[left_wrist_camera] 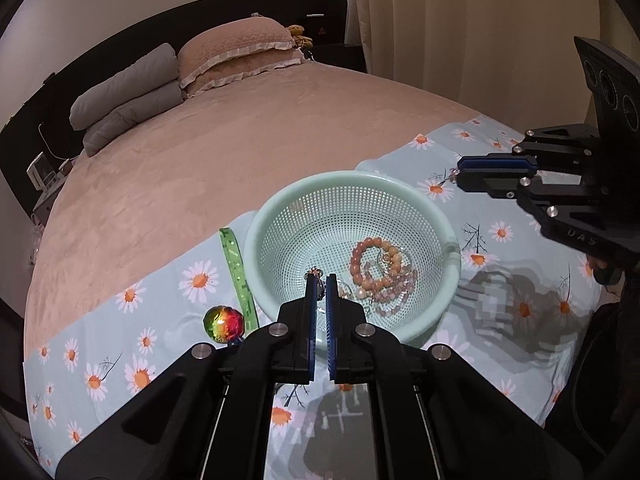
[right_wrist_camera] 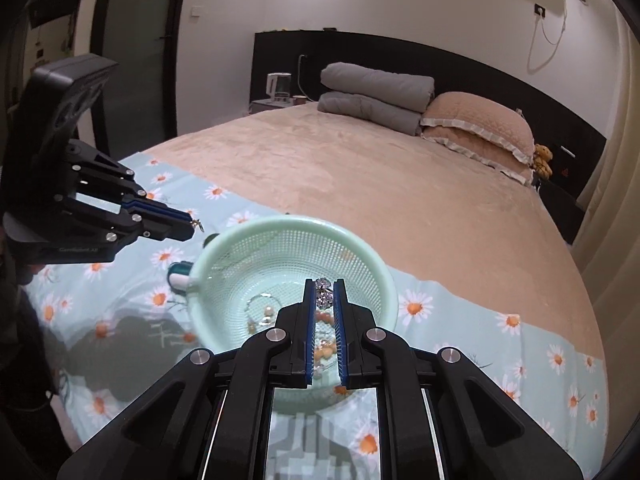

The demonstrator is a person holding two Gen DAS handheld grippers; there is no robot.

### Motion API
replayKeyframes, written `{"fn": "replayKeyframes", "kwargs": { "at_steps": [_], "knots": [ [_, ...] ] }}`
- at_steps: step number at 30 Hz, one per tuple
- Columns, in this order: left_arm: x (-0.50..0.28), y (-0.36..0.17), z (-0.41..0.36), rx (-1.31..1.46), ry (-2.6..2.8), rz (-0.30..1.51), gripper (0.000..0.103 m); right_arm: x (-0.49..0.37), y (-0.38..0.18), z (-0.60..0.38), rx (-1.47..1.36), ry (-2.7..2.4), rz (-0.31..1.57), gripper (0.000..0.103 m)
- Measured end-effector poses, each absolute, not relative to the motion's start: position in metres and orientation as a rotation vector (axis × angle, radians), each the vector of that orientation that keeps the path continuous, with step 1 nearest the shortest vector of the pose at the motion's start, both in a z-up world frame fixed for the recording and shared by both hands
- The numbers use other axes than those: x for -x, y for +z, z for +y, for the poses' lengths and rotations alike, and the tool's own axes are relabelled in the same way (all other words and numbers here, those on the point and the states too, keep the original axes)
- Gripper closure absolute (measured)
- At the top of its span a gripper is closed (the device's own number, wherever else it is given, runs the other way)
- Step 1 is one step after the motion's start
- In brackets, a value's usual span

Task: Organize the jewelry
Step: 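Carry both earrings over the basket and open both grippers to drop them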

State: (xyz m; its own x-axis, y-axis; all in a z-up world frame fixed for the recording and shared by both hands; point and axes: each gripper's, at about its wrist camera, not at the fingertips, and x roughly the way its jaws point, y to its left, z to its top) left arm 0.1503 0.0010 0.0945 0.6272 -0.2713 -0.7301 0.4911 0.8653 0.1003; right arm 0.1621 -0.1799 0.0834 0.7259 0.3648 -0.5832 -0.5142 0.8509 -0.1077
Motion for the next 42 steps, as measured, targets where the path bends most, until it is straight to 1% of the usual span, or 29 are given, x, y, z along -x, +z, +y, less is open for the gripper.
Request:
{"fn": "replayKeyframes", "kwargs": {
  "at_steps": [5, 10, 15, 18, 19, 20, 21, 22, 23, 24, 25, 26, 27, 29, 35, 38, 42],
  "knots": [
    [-0.187, 0.066, -0.016, -0.287, -0.456, 0.836, 0.099, -0.203, 0.054, -0.165, 0.256, 0.52, 0.676, 0.095],
    [-0.21, 0.035, -0.028, -0.29, -0.471, 0.892, 0.098, -0.222, 0.022, -0.158, 0.254, 0.533, 0.767, 0.095],
    [-0.218, 0.015, -0.028, -0.294, -0.467, 0.941, 0.098, -0.225, 0.005, -0.157, 0.285, 0.506, 0.794, 0.095],
    [-0.217, 0.015, -0.025, -0.289, -0.449, 0.931, 0.097, -0.225, 0.002, -0.157, 0.27, 0.502, 0.804, 0.093],
    [-0.217, 0.017, -0.023, -0.28, -0.442, 0.926, 0.086, -0.225, 0.003, -0.158, 0.267, 0.503, 0.8, 0.092],
    [-0.217, 0.02, -0.02, -0.271, -0.424, 0.916, 0.058, -0.223, 0.005, -0.157, 0.264, 0.505, 0.792, 0.084],
    [-0.216, 0.023, -0.017, -0.266, -0.402, 0.897, 0.044, -0.221, 0.006, -0.157, 0.267, 0.499, 0.78, 0.06],
    [-0.214, 0.028, -0.015, -0.263, -0.383, 0.874, 0.034, -0.218, 0.009, -0.158, 0.278, 0.482, 0.76, 0.046],
    [-0.212, 0.033, -0.013, -0.259, -0.377, 0.856, 0.031, -0.213, 0.012, -0.16, 0.289, 0.463, 0.724, 0.023],
    [-0.21, 0.037, -0.012, -0.259, -0.371, 0.847, 0.028, -0.209, 0.016, -0.161, 0.299, 0.454, 0.684, 0.019],
    [-0.208, 0.04, -0.011, -0.268, -0.35, 0.837, 0.014, -0.205, 0.02, -0.162, 0.31, 0.444, 0.661, 0.019],
    [-0.206, 0.043, -0.01, -0.281, -0.321, 0.817, 0.009, -0.205, 0.022, -0.163, 0.317, 0.433, 0.655, 0.017],
    [-0.204, 0.045, -0.008, -0.29, -0.303, 0.801, 0.009, -0.204, 0.024, -0.163, 0.323, 0.416, 0.648, 0.016],
    [-0.203, 0.048, -0.005, -0.284, -0.288, 0.802, 0.006, -0.204, 0.024, -0.166, 0.324, 0.396, 0.645, 0.015],
    [-0.202, 0.054, 0.003, -0.3, -0.227, 0.799, 0.006, -0.204, 0.02, -0.167, 0.373, 0.31, 0.663, 0.014],
    [-0.195, 0.058, 0.009, -0.276, -0.217, 0.794, 0.006, -0.195, 0.025, -0.168, 0.38, 0.28, 0.63, 0.01],
    [-0.181, 0.06, 0.017, -0.246, -0.179, 0.792, 0.006, -0.184, 0.032, -0.175, 0.326, 0.261, 0.621, 0.009]
  ]
}}
